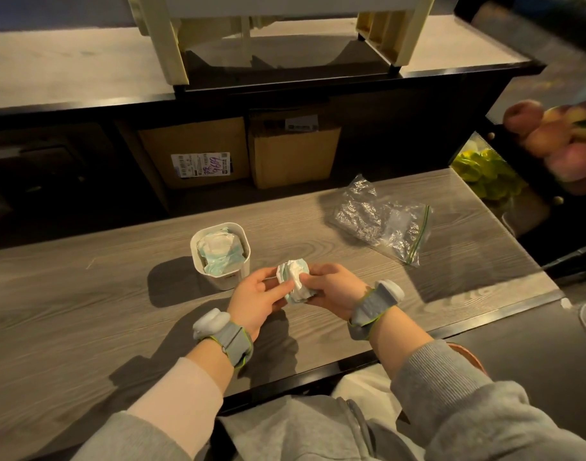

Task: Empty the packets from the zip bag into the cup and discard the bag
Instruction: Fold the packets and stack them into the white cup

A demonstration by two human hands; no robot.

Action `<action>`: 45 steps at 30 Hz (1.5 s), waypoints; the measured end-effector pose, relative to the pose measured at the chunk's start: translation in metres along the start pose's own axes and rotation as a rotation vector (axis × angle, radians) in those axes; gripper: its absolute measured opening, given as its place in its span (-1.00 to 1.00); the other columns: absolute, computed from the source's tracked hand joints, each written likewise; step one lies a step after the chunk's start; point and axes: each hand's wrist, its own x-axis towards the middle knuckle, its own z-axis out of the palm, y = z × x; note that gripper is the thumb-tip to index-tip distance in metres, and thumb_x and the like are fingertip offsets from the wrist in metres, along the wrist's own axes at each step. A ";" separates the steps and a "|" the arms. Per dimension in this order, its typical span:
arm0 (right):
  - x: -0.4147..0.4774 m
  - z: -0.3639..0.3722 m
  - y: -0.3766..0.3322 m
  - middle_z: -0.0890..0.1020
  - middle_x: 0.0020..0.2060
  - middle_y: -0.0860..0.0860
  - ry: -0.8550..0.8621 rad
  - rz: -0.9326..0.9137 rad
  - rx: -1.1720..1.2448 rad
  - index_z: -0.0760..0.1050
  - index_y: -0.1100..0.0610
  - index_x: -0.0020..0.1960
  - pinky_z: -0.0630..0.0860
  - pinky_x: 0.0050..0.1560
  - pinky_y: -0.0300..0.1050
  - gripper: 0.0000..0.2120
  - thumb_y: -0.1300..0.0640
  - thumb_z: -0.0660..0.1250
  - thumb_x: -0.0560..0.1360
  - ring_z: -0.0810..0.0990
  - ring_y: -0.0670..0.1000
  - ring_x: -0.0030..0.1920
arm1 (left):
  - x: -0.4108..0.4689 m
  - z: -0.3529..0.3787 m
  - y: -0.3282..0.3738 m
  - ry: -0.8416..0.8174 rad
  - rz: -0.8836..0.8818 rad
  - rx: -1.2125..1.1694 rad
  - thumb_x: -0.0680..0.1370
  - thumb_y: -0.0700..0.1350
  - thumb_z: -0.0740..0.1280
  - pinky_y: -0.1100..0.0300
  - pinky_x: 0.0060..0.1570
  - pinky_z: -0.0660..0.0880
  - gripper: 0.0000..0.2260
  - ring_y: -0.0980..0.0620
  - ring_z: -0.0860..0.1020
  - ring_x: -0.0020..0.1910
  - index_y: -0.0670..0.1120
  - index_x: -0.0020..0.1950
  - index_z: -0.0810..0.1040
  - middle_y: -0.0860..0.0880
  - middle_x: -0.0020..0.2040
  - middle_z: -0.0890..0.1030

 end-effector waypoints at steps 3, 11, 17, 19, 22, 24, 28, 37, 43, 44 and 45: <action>-0.002 0.004 -0.003 0.54 0.13 0.35 -0.045 0.015 0.073 0.43 0.42 0.28 0.39 0.37 0.15 -0.70 0.30 0.14 0.61 0.52 0.27 0.22 | 0.002 -0.002 0.006 -0.013 0.027 0.002 0.43 -0.28 0.46 0.30 -0.28 0.56 -0.79 0.14 0.67 -0.21 -0.08 0.02 0.60 0.00 -0.18 0.71; -0.007 0.006 -0.017 0.62 -0.09 0.17 -0.104 0.011 0.155 0.54 0.27 0.09 0.51 0.17 0.05 -0.80 0.32 0.16 0.59 0.59 0.12 -0.01 | 0.003 -0.013 0.031 -0.031 0.220 0.378 0.36 -0.16 0.54 0.18 -0.21 0.62 -0.75 0.08 0.64 -0.27 0.03 -0.02 0.61 -0.03 -0.14 0.68; -0.008 0.009 -0.026 0.50 -0.10 0.17 0.011 0.022 0.299 0.45 0.22 0.04 0.57 -0.09 -0.05 -0.87 0.33 0.24 0.51 0.54 0.08 -0.16 | 0.005 -0.039 0.065 0.012 0.464 0.927 0.39 0.09 0.48 0.28 0.02 0.54 -0.58 0.24 0.54 0.01 0.14 0.22 0.51 0.19 0.09 0.56; -0.007 0.008 -0.027 0.46 -0.03 0.18 0.058 0.025 0.312 0.44 0.22 0.11 0.55 -0.09 -0.05 -0.81 0.32 0.24 0.49 0.52 0.09 -0.12 | 0.008 -0.053 0.076 0.077 0.538 1.053 0.34 0.12 0.50 0.16 0.21 0.46 -0.43 0.14 0.45 0.20 0.13 0.31 0.42 0.11 0.23 0.44; -0.009 0.006 -0.028 0.47 -0.02 0.17 0.085 0.017 0.314 0.45 0.23 0.10 0.50 -0.06 -0.05 -0.81 0.32 0.23 0.49 0.48 0.12 -0.03 | 0.016 -0.074 0.086 0.152 0.483 1.224 0.20 0.17 0.57 -0.05 0.43 0.22 -0.11 -0.06 0.20 0.45 0.12 0.44 0.23 0.03 0.45 0.20; -0.009 0.006 -0.029 0.48 -0.09 0.13 0.099 0.009 0.297 0.46 0.20 -0.01 0.50 -0.10 -0.07 -0.88 0.34 0.21 0.49 0.49 0.09 -0.09 | 0.021 -0.089 0.087 0.164 0.380 1.338 0.12 0.20 0.59 -0.14 0.46 0.12 0.08 -0.14 0.05 0.49 0.17 0.49 0.05 0.06 0.50 0.03; -0.008 0.008 -0.028 0.45 -0.19 0.11 0.093 -0.006 0.268 0.42 0.20 -0.10 0.46 -0.16 -0.07 -0.87 0.39 0.18 0.48 0.45 0.05 -0.21 | 0.032 -0.111 0.077 0.137 0.244 1.408 0.04 0.17 0.63 -0.20 0.46 0.06 0.26 -0.18 -0.02 0.51 0.24 0.49 -0.17 0.00 0.53 -0.05; -0.006 0.014 -0.025 0.54 -0.18 0.14 0.028 -0.080 0.249 0.46 0.30 0.08 0.53 -0.16 -0.11 -0.82 0.41 0.24 0.50 0.54 0.05 -0.20 | 0.038 -0.111 0.049 0.175 0.265 0.836 0.13 -0.19 0.65 0.01 0.29 0.38 0.21 -0.11 0.39 0.34 0.29 0.46 -0.13 -0.12 0.39 0.36; -0.007 0.018 -0.028 0.68 -0.15 0.08 0.059 -0.242 -0.008 0.54 0.18 0.07 0.57 -0.18 -0.21 -0.76 0.34 0.42 0.42 0.63 -0.01 -0.21 | 0.026 -0.098 0.036 0.159 0.307 0.764 0.13 -0.17 0.65 0.16 0.13 0.41 -0.02 0.00 0.47 0.18 0.09 0.38 0.13 0.07 0.15 0.45; -0.008 0.019 -0.030 0.68 -0.14 0.08 0.064 -0.284 -0.050 0.53 0.18 0.07 0.56 -0.19 -0.21 -0.75 0.34 0.43 0.42 0.63 0.00 -0.20 | 0.021 -0.093 0.034 0.147 0.306 0.746 0.12 -0.15 0.65 0.19 0.10 0.42 -0.05 0.02 0.49 0.15 0.11 0.34 0.17 0.10 0.12 0.46; -0.009 0.021 -0.033 0.67 -0.13 0.09 0.063 -0.332 -0.098 0.53 0.19 0.08 0.56 -0.18 -0.20 -0.74 0.34 0.43 0.42 0.63 0.00 -0.18 | 0.016 -0.088 0.033 0.131 0.314 0.727 0.11 -0.13 0.66 0.22 0.07 0.43 -0.06 0.06 0.51 0.12 0.14 0.32 0.18 0.13 0.11 0.47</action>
